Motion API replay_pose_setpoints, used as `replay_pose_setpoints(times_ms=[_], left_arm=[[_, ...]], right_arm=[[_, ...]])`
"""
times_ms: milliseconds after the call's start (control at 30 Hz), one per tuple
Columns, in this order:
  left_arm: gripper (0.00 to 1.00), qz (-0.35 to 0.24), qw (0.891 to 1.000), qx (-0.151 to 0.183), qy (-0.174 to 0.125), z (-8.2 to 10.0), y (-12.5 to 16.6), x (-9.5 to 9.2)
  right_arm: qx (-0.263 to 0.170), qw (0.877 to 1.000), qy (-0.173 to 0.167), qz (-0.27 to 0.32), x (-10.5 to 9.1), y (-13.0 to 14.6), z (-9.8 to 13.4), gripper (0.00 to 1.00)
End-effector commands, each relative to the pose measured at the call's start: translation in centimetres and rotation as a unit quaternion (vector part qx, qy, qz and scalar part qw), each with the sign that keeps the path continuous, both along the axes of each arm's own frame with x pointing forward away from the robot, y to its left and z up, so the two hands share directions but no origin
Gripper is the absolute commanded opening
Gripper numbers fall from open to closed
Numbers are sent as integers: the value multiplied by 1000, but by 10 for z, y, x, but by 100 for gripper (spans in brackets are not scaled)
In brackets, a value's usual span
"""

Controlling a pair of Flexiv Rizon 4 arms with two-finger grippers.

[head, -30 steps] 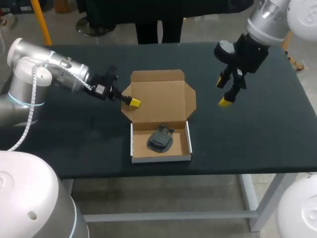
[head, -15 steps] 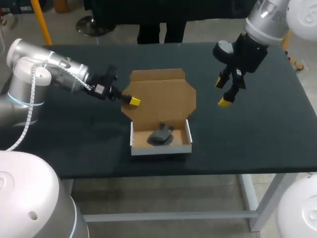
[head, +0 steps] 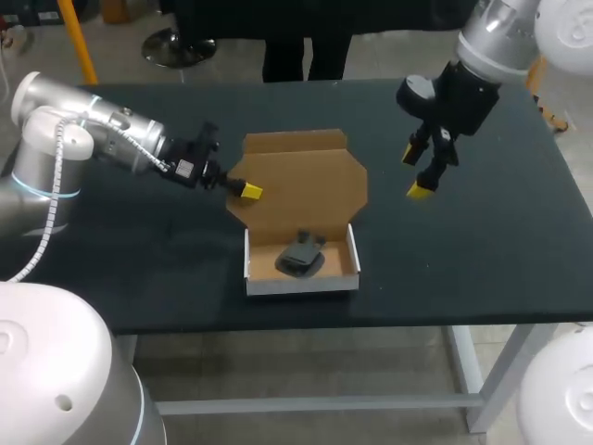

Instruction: Assemble the packaging by folding the flat box into shape, placing the metal phone stand inside, and closing the box properly

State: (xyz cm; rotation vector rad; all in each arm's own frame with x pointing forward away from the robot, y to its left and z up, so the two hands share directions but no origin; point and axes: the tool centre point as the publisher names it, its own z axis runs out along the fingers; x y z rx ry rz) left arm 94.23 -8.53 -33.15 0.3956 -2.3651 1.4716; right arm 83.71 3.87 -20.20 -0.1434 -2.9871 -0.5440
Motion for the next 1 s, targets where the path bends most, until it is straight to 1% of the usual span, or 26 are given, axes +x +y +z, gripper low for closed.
replay_pose_setpoints(times_ms=[33,267,567,667,1000], left_arm=[[0,0,1000,0,-4,1,1,-3],[0,-8,1000,-6,-28,7,-1,-6],[0,-11,999,-18,-48,14,1,-9],[0,-17,998,-22,-60,15,2,-10],[0,-17,998,-22,-60,15,2,-10]], right_arm=[[-1,1000,2,1,0,0,3,100],[-1,1000,3,1,-1,0,3,100],[-1,1000,2,2,-1,-1,3,100],[-1,1000,2,2,-1,-1,3,100],[5,1000,0,6,0,0,1,100]])
